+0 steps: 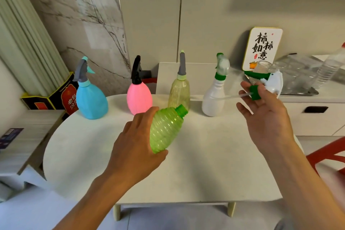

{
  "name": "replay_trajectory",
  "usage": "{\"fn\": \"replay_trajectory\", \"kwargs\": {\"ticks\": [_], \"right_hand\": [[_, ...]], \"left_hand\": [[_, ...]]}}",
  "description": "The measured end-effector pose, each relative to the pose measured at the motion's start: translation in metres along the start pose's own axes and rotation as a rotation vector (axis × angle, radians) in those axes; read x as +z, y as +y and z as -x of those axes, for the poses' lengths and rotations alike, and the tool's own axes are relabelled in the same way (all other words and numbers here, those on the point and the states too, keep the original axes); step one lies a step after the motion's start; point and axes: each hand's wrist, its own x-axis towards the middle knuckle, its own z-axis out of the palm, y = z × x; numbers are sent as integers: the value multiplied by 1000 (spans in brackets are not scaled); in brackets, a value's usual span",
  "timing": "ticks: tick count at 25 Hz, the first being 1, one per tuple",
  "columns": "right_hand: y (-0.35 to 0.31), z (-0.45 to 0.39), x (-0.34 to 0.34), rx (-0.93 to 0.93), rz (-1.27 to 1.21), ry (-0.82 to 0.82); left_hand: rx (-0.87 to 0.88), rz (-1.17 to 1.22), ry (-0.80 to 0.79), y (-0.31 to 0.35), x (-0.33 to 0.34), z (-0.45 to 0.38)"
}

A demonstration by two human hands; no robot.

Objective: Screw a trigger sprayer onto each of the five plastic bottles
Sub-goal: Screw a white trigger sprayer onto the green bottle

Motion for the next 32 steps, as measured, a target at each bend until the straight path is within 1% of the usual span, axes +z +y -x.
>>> {"fn": "replay_trajectory", "kwargs": {"ticks": [3, 9, 14, 16, 21, 24, 26, 29, 32], "right_hand": [[-6, 3, -3, -10, -3, -11], [2, 14, 5, 8, 123, -68], [22, 25, 21, 67, 229, -199], [30, 29, 27, 89, 268, -233], [36, 28, 32, 153, 280, -249], [35, 26, 31, 127, 338, -288], [31, 25, 29, 121, 398, -318], [26, 23, 23, 199, 498, -368], [26, 22, 17, 277, 518, -360]], "left_hand": [[-7, -9, -2, 3, 2, -1], [33, -34, -31, 10, 9, -1], [140, -11, -58, 15, 13, 0], [165, -10, -47, 18, 13, 1], [185, -26, 19, 17, 8, 1], [167, -80, 23, 13, 6, 1], [184, -183, 23, 10, 6, 1], [243, -351, 58, 8, 6, 1], [277, -397, 71, 8, 6, 1]]}}
